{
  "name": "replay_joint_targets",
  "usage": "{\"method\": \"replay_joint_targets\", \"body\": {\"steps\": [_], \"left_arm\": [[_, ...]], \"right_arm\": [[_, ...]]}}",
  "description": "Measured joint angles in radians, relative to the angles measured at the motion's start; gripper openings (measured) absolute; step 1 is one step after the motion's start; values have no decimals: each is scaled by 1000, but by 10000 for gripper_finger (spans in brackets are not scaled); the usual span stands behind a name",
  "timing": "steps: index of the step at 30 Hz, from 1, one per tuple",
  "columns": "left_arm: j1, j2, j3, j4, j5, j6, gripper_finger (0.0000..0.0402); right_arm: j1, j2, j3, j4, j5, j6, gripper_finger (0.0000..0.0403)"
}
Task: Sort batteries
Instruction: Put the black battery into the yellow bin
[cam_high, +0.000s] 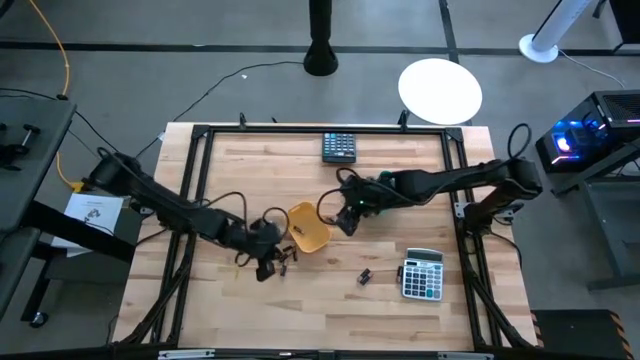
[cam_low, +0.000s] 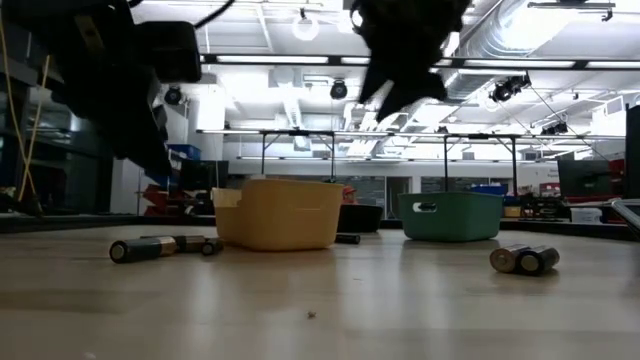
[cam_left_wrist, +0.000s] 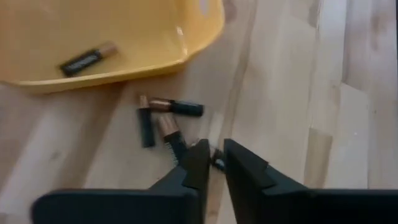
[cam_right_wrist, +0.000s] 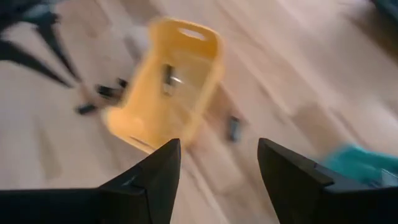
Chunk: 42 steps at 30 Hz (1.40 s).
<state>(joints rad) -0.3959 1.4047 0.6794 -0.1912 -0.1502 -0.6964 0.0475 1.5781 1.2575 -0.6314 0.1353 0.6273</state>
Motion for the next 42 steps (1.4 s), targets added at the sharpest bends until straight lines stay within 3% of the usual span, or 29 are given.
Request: {"method": "replay_joint_targets", "body": {"steps": [4, 9, 14, 24, 30, 42], "left_arm": [[-19, 87, 52, 14, 12, 1, 100], [-40, 155, 112, -5, -58, -41, 166], [-45, 214, 137, -109, -87, -179, 183], [-39, 324, 142, -146, -110, -397, 141], [-40, 302, 140, -233, -113, -409, 28], [-32, 72, 133, -361, -273, -343, 26]], "right_arm": [[0, -28, 0, -109, 58, 0, 208], [1, -30, 0, -169, 74, -24, 208], [1, -28, 0, -175, 99, -43, 208], [1, -28, 0, -171, 124, -68, 208], [1, -28, 0, -173, 124, -60, 208], [6, -28, 0, -163, 128, -36, 208]]}}
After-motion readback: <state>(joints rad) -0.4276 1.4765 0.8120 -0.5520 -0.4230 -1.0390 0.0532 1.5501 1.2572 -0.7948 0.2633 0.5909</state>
